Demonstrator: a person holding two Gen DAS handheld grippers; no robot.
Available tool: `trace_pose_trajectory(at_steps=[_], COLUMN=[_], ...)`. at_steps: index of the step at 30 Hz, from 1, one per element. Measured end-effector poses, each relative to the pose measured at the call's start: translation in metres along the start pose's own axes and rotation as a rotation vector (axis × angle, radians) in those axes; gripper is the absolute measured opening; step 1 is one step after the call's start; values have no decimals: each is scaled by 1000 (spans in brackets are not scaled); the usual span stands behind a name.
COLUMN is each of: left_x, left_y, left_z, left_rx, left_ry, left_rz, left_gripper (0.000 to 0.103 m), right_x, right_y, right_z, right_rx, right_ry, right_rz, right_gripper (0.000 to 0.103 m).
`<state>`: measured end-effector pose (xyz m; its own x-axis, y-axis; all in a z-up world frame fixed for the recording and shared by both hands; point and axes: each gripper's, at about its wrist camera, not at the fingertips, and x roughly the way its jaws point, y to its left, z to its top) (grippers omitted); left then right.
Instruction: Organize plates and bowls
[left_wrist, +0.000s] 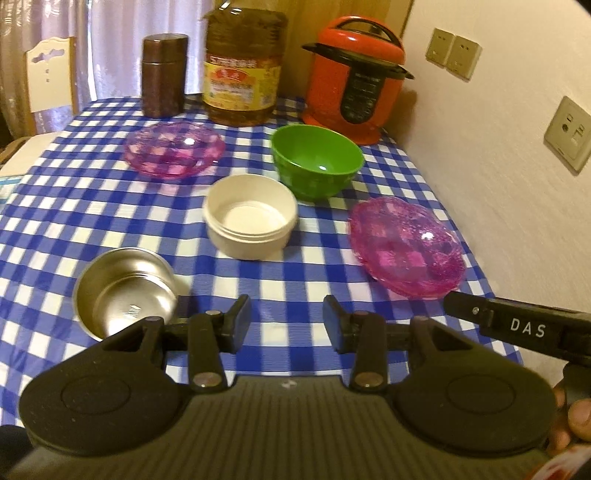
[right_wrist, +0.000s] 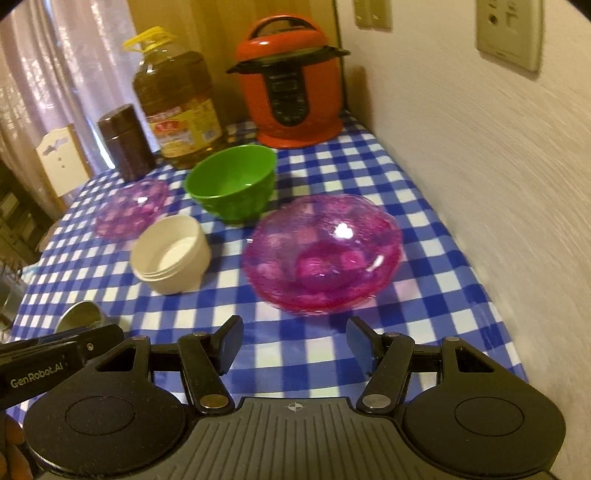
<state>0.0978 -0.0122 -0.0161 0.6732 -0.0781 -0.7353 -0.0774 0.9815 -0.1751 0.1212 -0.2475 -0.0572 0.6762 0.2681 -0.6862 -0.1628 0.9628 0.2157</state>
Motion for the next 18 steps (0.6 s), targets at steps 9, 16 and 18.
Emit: trace_pose_trajectory(at_steps=[9,16,18], left_x=[-16,-20,-21], left_y=[36,62,68], left_z=[4,11,13], left_rx=[-22,-46,-47], left_ry=[-18,-40,-49], left_rz=[62,94,107], left_gripper=[38,38,38], right_x=[1,10,14], right_y=[41,72,80], right_z=[1,6,9], right_rx=[-63,-111,-128], right_ry=[-3,1,0], right_rz=[58,100,106], right_gripper=[62,62,62])
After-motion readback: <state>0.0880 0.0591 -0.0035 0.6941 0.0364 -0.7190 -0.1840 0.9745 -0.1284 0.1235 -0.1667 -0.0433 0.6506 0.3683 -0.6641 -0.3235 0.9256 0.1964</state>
